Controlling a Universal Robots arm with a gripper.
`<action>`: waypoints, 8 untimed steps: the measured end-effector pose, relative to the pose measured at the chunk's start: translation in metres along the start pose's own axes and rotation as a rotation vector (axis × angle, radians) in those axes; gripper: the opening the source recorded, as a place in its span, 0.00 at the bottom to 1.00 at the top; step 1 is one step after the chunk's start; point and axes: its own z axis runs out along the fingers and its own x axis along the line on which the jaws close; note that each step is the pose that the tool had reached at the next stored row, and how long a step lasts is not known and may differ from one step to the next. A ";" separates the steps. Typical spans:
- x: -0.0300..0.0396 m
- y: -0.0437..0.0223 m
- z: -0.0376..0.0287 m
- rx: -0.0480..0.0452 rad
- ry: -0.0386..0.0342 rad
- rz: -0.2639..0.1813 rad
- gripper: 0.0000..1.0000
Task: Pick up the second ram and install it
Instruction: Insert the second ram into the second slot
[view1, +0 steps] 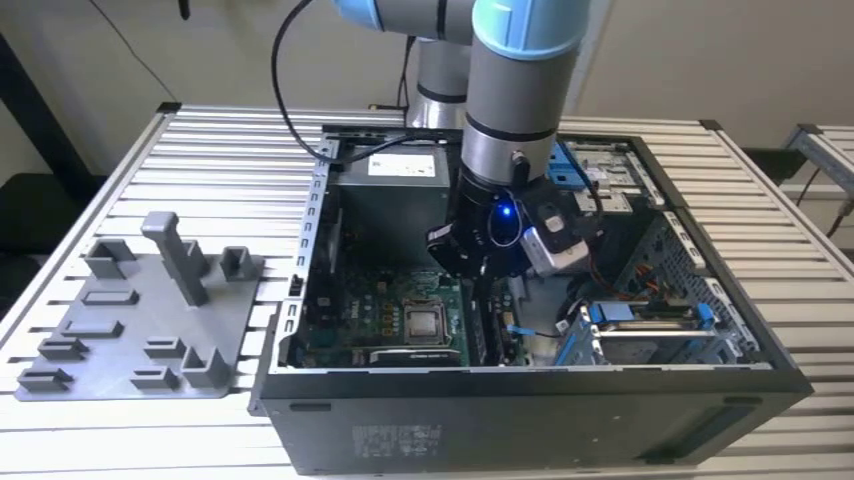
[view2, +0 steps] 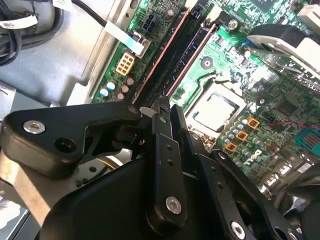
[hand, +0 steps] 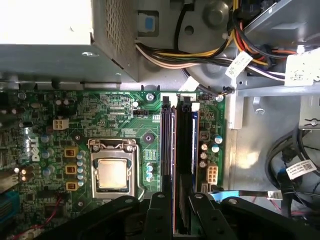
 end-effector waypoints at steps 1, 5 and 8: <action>0.0000 0.0000 0.0000 0.0000 0.0000 0.000 0.22; 0.0000 0.0000 -0.0001 -0.0002 0.0001 0.000 0.13; 0.0000 0.0000 -0.0001 -0.0003 0.0001 0.000 0.11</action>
